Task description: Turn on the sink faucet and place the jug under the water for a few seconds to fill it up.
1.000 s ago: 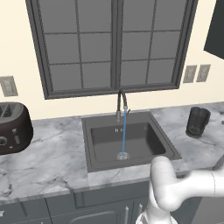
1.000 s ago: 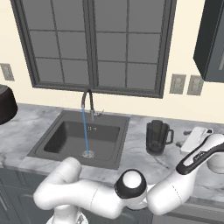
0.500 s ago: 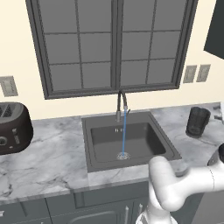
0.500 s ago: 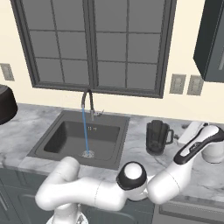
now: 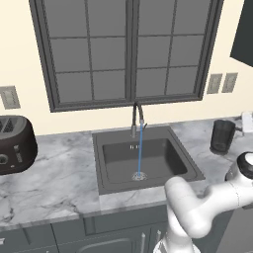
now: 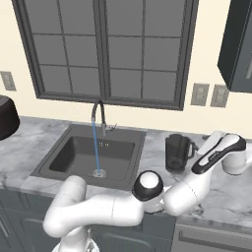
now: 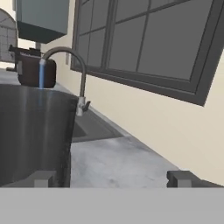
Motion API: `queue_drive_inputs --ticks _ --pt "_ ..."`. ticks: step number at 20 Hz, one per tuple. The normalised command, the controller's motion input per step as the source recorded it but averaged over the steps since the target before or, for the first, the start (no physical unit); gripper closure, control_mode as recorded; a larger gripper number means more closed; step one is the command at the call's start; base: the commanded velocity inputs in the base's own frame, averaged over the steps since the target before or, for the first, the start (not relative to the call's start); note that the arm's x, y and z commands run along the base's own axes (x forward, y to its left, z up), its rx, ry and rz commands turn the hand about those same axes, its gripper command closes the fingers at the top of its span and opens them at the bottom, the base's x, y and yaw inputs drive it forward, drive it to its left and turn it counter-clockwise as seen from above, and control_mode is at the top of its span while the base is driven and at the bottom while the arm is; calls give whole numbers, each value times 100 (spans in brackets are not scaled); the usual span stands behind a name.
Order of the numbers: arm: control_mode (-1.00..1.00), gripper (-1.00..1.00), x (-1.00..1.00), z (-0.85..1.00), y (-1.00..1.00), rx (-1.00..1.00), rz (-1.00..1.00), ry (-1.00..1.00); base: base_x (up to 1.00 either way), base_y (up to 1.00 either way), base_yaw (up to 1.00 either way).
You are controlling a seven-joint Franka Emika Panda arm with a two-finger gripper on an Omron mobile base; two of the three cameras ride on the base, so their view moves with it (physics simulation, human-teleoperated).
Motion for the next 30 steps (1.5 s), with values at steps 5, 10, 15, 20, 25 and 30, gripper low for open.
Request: queue_drive_inputs --ticks 5,10,15,20,25,30 --pt "-100 -100 25 -5 -30 0 16 3 0 0 0" --pt "-100 -100 0 0 -28 0 24 6 0 0 0" --pt "-100 -100 -37 1 -24 0 27 4 0 0 0" --pt "-100 -100 -59 6 -11 0 28 3 0 0 0" --pt "-100 -100 -38 12 0 0 23 3 0 0 0" --pt "-100 -100 -2 16 0 0 15 7 0 0 0"
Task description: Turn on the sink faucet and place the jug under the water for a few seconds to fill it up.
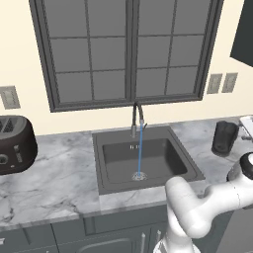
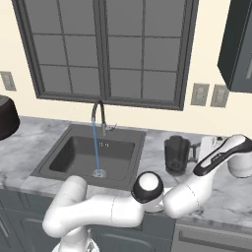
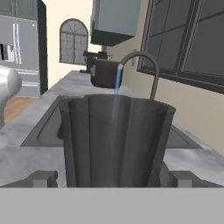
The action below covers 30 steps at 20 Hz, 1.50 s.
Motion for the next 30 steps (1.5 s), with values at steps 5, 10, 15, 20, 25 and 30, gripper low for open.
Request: queue_drive_inputs --ticks 5,10,15,20,25,30 --pt "-100 -100 0 15 0 0 10 9 0 0 0" --pt "-100 -100 -24 8 0 0 5 8 0 0 0" --pt "-100 -100 -17 8 1 0 0 8 0 0 0" --pt "-100 100 -7 6 15 0 0 7 0 0 0" --pt "-100 100 -11 0 32 -4 0 3 0 0 0" --pt "-100 100 -10 0 27 -5 0 0 0 0 0"
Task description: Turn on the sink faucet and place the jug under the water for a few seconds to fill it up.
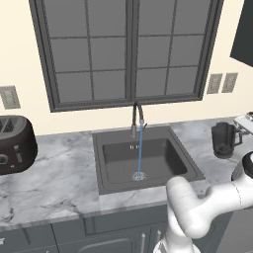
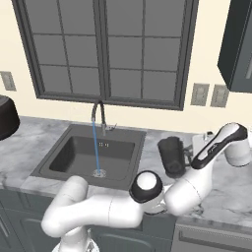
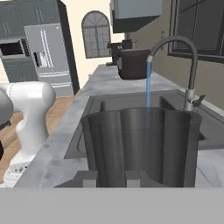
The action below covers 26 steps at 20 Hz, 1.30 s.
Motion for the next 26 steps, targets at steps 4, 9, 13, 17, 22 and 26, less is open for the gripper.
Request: queue_drive_inputs --ticks 4,9,13,17,22,26 --pt "-100 100 -2 -12 11 -5 -2 0 0 0 0" --pt "-100 100 0 -18 6 -4 -3 0 0 0 0" --pt "-100 100 0 -5 0 0 0 -3 0 0 0" --pt "-100 100 -5 -4 2 0 0 -13 0 0 0" --pt "-100 100 -3 27 0 12 -2 -7 0 0 0" --pt "-100 100 0 66 0 21 -2 0 0 0 0"
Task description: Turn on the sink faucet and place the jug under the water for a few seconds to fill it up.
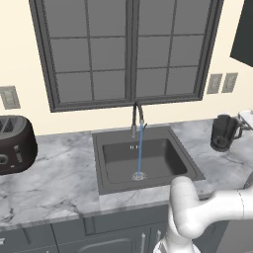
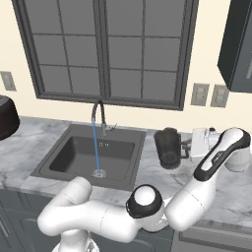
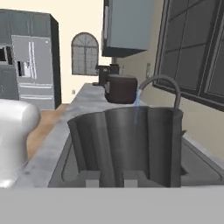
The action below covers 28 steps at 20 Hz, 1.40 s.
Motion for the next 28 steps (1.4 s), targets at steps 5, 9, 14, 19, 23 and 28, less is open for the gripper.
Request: queue_drive_inputs --ticks 5,9,14,19,23,28 --pt "-100 100 -3 72 6 28 -1 1 0 0 0" --pt "-100 100 0 44 27 22 -3 0 0 0 0" --pt "-100 100 -2 6 48 10 -10 0 0 0 0" --pt "-100 100 -6 0 60 0 -13 0 0 0 0" --pt "-100 100 -29 0 59 -3 -8 0 0 0 0" --pt "-100 100 -39 0 64 -6 -6 2 0 0 0"
